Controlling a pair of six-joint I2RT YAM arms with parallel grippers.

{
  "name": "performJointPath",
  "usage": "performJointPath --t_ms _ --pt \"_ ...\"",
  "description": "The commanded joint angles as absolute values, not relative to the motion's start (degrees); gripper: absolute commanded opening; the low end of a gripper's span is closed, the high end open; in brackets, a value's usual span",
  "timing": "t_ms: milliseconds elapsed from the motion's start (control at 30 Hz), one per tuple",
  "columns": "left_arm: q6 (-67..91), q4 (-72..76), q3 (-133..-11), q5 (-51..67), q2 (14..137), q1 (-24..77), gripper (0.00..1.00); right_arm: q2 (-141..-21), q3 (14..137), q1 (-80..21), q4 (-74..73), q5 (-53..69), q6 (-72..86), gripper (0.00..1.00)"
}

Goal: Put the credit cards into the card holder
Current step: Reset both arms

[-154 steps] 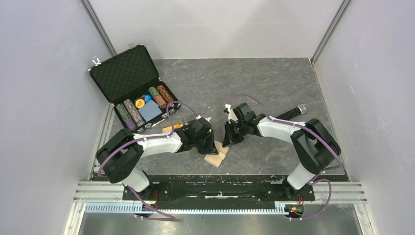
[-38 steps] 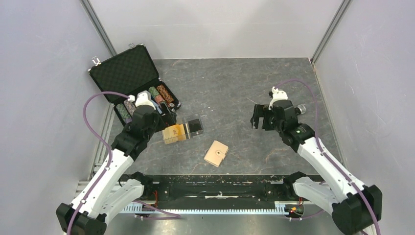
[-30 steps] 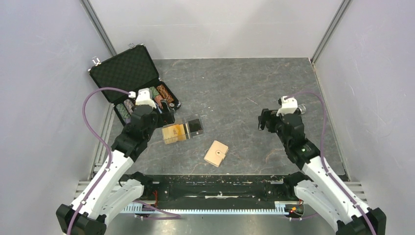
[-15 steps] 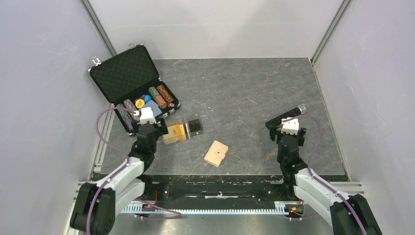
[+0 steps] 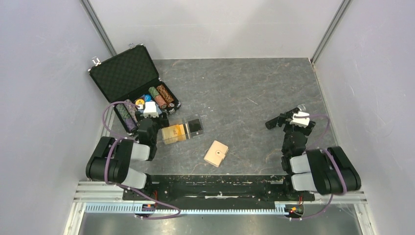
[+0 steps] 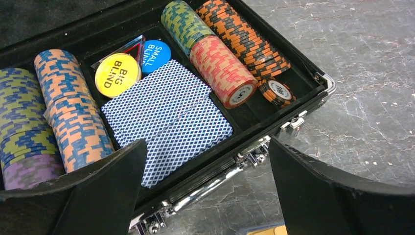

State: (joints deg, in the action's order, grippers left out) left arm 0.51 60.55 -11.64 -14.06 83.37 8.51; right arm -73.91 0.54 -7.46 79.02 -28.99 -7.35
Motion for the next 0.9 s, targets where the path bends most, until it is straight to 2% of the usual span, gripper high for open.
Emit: performJointPath --t_ms 0,33,867 --pt "-2.4 61.5 -14.8 -7.8 84.3 6.0 1.00 -77.2 -8.0 -4.6 83.9 -18.8 -7.2 0.98" --pt "-2.2 61.9 -14.8 -7.5 84.6 5.6 1.00 -77.5 -6.2 -4.6 80.8 -18.5 -7.3 0.98" --pt "-1.1 60.4 -15.4 -10.0 84.2 5.6 1.00 -78.7 -6.0 -4.8 83.1 -17.2 -8.4 0.98"
